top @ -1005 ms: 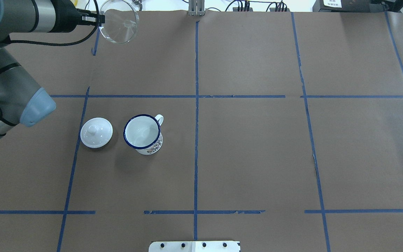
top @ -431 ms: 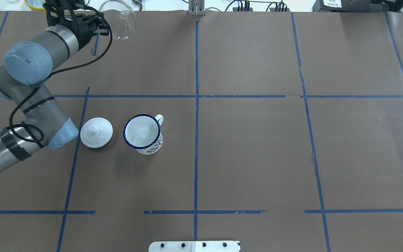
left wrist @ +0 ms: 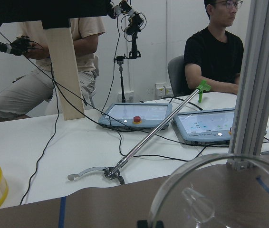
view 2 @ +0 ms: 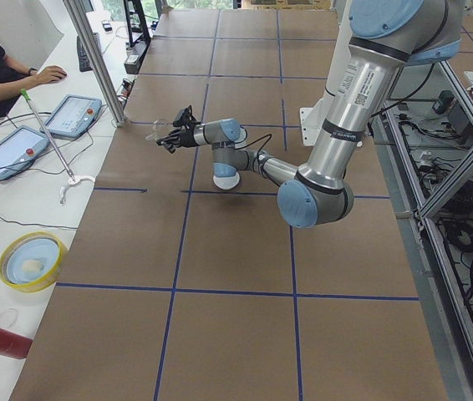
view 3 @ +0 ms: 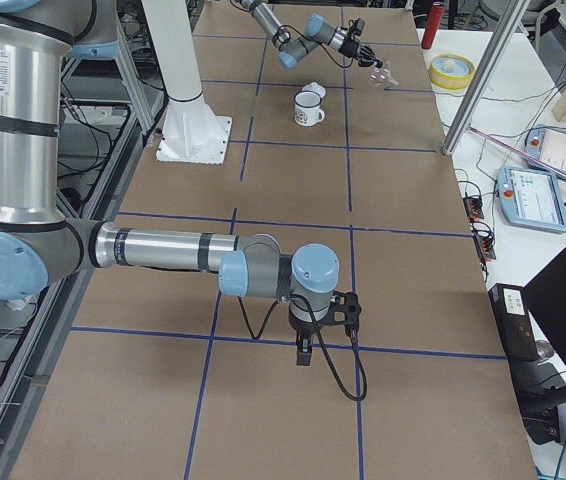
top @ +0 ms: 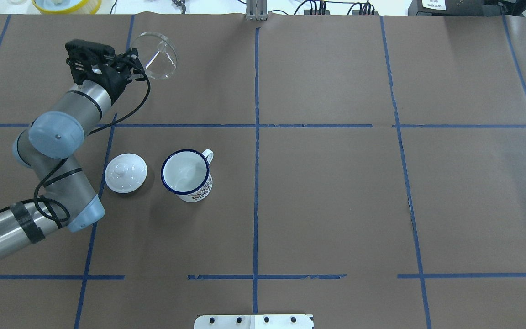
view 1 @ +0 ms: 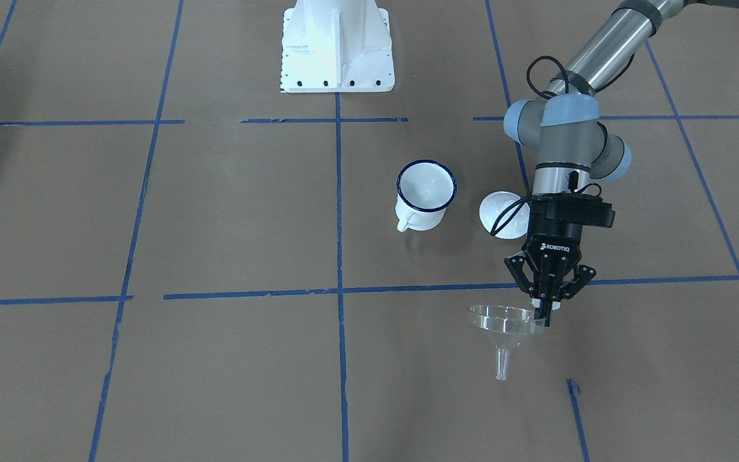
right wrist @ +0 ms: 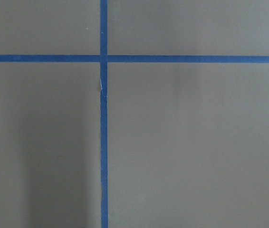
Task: Remove funnel from cup
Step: 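Lower the held funnel onto the table farther from the robot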
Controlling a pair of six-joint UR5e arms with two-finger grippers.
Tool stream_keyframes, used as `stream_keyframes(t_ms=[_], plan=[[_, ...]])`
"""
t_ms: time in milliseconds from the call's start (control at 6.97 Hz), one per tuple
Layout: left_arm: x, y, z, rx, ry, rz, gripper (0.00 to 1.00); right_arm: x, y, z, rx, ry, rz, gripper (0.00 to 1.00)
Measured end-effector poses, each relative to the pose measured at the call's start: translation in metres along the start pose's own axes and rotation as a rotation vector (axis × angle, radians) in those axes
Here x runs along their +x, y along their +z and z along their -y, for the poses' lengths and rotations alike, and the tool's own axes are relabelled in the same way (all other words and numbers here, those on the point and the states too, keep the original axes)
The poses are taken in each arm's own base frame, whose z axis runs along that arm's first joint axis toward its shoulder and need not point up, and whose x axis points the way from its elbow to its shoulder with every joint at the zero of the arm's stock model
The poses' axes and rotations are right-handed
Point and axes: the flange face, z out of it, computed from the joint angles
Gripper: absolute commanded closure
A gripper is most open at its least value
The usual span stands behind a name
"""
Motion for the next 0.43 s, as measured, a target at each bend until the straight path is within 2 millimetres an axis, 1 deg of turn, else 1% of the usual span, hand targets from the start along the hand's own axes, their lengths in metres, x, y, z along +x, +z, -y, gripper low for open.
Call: stream_keyframes(t_ms=[144,287,431], plan=[[0.009,-0.007,-0.025,0.004,-0.029,0.013,1.0,0.0,0.0,0.0,0.0,0.0,0.0,0.0],[0.02,-0.012,-0.045,0.009,-0.049,0.025,1.0,0.0,0.0,0.0,0.0,0.0,0.0,0.0],[0.028,-0.017,-0.057,0.013,-0.057,0.032,1.0,0.0,0.0,0.0,0.0,0.0,0.0,0.0]])
